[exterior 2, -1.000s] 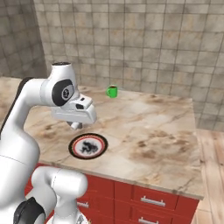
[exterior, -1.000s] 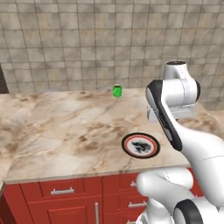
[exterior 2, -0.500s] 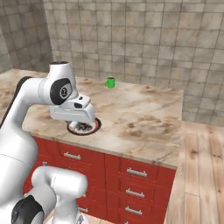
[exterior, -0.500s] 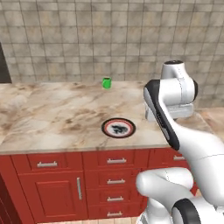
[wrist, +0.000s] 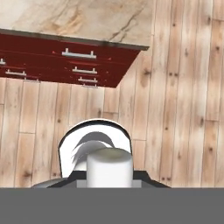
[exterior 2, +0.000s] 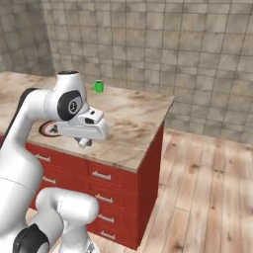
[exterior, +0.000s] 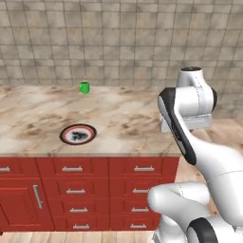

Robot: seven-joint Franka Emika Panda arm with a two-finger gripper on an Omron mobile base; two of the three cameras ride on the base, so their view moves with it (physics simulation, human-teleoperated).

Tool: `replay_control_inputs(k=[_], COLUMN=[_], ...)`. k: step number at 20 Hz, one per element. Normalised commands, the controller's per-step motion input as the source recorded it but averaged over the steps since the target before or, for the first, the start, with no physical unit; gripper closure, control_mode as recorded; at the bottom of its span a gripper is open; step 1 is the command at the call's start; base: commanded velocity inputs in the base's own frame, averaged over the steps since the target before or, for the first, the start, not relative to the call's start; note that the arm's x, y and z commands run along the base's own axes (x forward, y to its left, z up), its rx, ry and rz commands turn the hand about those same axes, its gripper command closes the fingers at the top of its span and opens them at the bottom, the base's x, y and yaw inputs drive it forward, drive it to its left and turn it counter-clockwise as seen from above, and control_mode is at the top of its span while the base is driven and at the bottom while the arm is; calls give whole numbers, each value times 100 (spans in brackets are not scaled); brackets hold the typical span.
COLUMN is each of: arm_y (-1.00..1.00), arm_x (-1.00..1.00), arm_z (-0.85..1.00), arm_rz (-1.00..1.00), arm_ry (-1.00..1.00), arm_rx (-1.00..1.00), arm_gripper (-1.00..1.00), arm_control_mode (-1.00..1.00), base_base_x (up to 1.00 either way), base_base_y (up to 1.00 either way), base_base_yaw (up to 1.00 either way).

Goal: Pick up the marshmallow and place it in the cup of hot chocolate on the dining counter.

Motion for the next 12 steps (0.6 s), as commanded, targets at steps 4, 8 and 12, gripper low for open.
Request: replay_control_inputs(k=[4,8,12], arm_y=[0,0,0], arm_x=[0,0,0], arm_z=[0,0,0], arm_rz=[0,0,0], arm_ry=[0,0,0], arm_rx=[0,0,0], arm_gripper=[100,100,100], arm_control_mode=[100,100,100], base_base_x=[-15,0,-1], base_base_y=[-100,-99,-73], base_base_yaw=[27,59,78])
